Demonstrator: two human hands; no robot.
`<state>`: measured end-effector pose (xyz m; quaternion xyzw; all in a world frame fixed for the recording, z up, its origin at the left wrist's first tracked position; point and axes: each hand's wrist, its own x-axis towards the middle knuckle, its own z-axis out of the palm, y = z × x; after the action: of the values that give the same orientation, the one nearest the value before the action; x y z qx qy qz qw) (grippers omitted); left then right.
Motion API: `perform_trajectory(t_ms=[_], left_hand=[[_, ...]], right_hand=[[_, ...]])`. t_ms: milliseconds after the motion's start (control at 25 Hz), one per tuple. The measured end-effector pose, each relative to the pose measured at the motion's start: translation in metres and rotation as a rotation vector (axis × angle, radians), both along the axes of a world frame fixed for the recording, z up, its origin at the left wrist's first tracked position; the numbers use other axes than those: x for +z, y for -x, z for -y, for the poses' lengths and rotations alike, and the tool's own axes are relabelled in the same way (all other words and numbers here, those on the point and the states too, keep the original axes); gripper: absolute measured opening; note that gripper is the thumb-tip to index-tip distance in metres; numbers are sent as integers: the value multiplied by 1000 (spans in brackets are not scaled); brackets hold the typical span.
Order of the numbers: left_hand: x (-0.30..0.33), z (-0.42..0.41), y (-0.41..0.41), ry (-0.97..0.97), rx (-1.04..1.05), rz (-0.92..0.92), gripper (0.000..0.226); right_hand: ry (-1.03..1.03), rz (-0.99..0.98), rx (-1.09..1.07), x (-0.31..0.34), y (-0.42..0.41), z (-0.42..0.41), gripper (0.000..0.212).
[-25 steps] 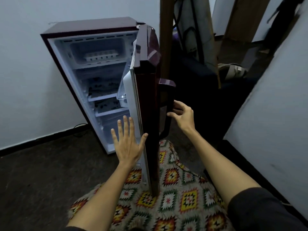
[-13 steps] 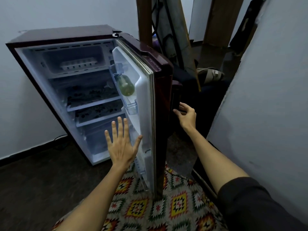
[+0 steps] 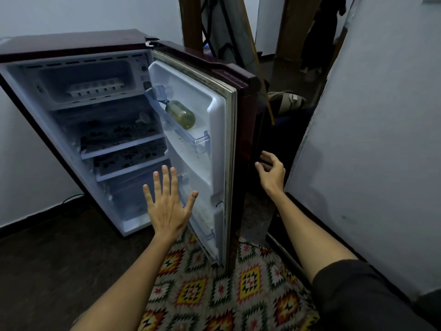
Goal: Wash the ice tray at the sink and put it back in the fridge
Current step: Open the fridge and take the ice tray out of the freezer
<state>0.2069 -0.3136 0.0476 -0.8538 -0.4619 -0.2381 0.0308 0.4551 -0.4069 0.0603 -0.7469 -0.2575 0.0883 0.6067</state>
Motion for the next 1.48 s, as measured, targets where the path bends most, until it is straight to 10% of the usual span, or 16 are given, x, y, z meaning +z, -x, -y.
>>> perform_trajectory(t_ms=[680,1200,1480], left_hand=[[-60,-48,91,188,239,-21,81],[-5,-345,117,183,222,104,85],[20,-525,83,302,122,470,70]], right_hand=[[303,-74,477,-87,147,-93,58],[149,-38,570,-14,178,-404,60],[73,178,559,30,137,-575,55]])
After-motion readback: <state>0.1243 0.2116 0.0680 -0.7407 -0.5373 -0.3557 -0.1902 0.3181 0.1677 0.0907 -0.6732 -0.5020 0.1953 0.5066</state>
